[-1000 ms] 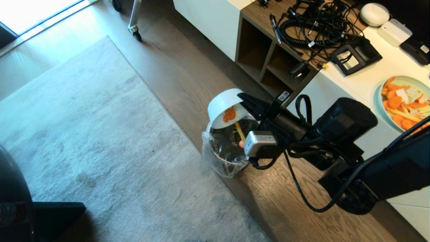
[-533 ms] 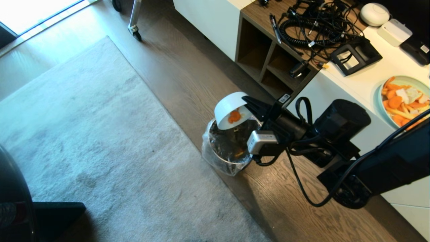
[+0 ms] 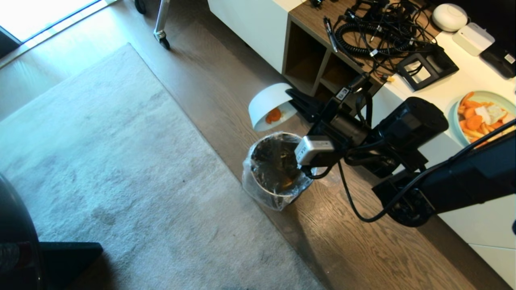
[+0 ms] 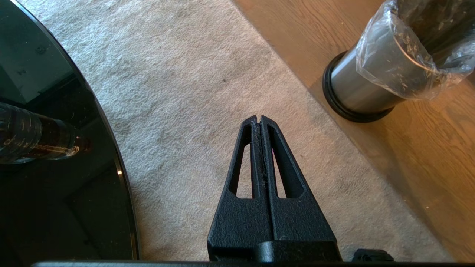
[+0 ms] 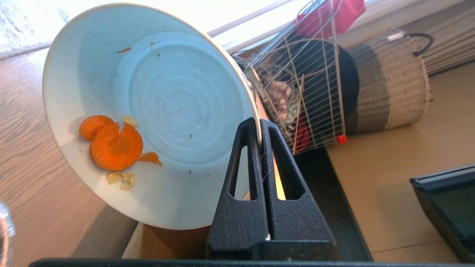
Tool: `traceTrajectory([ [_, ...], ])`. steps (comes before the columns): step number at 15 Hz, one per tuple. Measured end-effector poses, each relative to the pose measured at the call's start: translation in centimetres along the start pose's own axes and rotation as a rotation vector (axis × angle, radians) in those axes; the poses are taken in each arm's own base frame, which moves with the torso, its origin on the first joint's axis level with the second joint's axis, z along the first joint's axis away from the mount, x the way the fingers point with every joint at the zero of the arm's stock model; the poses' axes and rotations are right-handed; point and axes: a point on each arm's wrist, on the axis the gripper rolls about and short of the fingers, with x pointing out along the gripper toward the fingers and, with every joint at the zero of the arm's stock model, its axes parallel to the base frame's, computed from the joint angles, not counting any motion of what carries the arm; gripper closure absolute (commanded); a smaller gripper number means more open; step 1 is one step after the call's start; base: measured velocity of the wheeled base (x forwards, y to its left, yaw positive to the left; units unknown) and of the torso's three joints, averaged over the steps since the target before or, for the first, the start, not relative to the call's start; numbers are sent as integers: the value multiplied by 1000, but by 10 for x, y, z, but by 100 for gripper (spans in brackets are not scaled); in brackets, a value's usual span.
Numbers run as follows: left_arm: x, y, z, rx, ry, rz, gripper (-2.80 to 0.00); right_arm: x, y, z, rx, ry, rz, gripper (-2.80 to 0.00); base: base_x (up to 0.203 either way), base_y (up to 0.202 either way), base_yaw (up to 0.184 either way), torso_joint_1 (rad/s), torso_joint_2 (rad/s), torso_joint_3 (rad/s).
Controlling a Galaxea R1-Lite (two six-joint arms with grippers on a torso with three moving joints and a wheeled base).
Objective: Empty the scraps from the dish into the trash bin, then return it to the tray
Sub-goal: Pour the leftover food from the bowl into the trash can
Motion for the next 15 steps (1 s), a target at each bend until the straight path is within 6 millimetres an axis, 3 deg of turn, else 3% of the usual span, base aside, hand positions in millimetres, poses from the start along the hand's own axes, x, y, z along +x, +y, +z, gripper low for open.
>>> traceTrajectory([
  [15,0,0,0,0,0,0,0,-10,-43,22,-63,-104,-59,0,0,0,0,0,0,0],
])
